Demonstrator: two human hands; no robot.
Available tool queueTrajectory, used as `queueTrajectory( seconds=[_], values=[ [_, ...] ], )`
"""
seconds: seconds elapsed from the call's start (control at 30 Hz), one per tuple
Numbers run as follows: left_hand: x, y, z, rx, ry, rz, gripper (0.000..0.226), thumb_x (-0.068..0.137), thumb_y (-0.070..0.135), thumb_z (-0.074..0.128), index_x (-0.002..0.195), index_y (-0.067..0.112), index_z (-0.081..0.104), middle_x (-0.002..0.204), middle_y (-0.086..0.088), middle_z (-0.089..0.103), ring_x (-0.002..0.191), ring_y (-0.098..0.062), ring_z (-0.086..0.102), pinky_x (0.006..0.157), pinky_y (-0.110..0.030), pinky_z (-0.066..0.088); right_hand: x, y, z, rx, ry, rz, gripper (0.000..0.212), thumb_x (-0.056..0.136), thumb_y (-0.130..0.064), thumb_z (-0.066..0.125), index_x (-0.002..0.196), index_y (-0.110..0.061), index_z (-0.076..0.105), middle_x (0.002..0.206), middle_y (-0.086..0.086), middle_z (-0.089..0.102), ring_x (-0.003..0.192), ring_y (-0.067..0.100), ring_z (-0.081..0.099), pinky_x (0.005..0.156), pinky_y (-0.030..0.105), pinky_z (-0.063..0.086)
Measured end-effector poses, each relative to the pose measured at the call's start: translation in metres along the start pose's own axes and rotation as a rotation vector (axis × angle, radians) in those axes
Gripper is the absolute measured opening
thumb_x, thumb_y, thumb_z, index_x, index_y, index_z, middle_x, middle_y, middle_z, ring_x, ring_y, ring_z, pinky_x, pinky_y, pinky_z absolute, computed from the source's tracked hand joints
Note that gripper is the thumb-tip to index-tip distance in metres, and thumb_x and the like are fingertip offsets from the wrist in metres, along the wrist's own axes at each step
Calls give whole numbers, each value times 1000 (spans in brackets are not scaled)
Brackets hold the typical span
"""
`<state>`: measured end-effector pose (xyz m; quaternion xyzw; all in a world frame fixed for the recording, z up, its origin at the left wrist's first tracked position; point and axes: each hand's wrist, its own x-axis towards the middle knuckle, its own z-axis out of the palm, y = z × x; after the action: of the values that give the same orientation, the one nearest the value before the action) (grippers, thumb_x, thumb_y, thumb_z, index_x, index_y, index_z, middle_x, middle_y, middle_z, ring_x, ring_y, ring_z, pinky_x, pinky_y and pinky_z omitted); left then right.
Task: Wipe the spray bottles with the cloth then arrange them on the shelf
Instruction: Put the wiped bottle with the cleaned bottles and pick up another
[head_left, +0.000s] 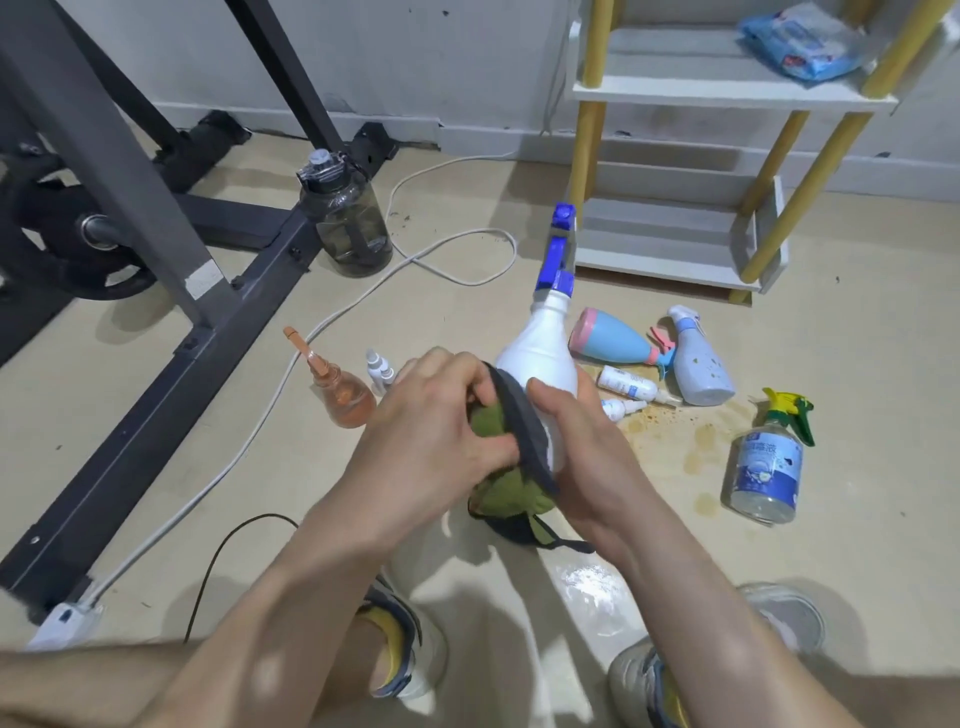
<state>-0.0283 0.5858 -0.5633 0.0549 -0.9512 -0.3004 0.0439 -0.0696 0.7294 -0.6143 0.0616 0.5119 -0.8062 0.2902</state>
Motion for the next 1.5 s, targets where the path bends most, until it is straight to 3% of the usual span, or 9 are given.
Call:
queueTrajectory(
  seconds=[0.1,0.2,0.33,0.63,0.87,0.97,1.13,1.33,1.5],
  values=[
    [1,1,6,-158,51,-132,45,66,43,76,93,20,48,94,9,49,92,-7,48,76,-13,35,-1,4,11,86,-81,6,62,91,-53,56,143,-22,42,129,18,63,112,29,66,86,43,57],
    [2,2,12,-405,88,-371,51,70,42,77,105,20,47,89,14,45,86,15,45,83,-29,41,-7,5,15,-73,-153,-41,75,76,-54,69,139,-28,39,125,8,67,113,25,67,92,47,55],
    [10,-1,7,-750,64,-600,61,47,58,66,99,28,52,78,10,55,74,-11,58,69,-31,47,-15,6,14,-185,-227,-54,61,79,-21,75,131,-33,46,116,-2,70,105,17,70,76,28,57],
    [-9,-14,-12,-1098,-271,-462,48,75,22,71,121,13,62,107,-8,74,97,-23,70,85,-41,55,-16,-23,0,-288,-301,-104,64,91,2,62,146,-25,44,125,-9,68,85,10,69,62,18,52],
    [-4,3,1,-675,214,-526,49,68,74,59,89,30,64,87,10,69,92,-11,66,86,-35,50,-23,-15,19,-369,-232,-175,57,90,-5,66,137,-34,50,118,-10,69,91,2,71,73,21,56],
    [-4,0,3,-405,351,-458,39,96,53,47,73,24,57,70,9,60,74,-4,55,73,-29,37,-26,-11,26,-346,-191,-174,42,84,-20,73,118,-39,56,106,-13,73,94,4,70,77,26,58],
    [-3,-7,12,-223,394,-228,27,97,37,56,74,22,54,66,12,58,72,-11,50,68,-27,36,-24,0,26,-300,-82,-133,51,78,-32,81,124,-29,59,110,-3,72,104,17,70,93,47,55],
    [0,7,2,-1333,-137,-622,51,97,48,47,76,16,80,86,-9,75,82,-22,72,79,-34,55,-23,-2,32,-385,-98,-195,59,66,-46,71,122,-30,58,106,-8,71,100,11,69,90,37,56],
    [-14,8,32,-1026,-154,-473,62,90,68,45,123,19,64,122,-5,69,117,-19,63,103,-37,46,-13,-6,22,-282,186,-293,43,67,-38,65,104,-15,64,89,2,70,79,15,66,68,26,52]
  ],
)
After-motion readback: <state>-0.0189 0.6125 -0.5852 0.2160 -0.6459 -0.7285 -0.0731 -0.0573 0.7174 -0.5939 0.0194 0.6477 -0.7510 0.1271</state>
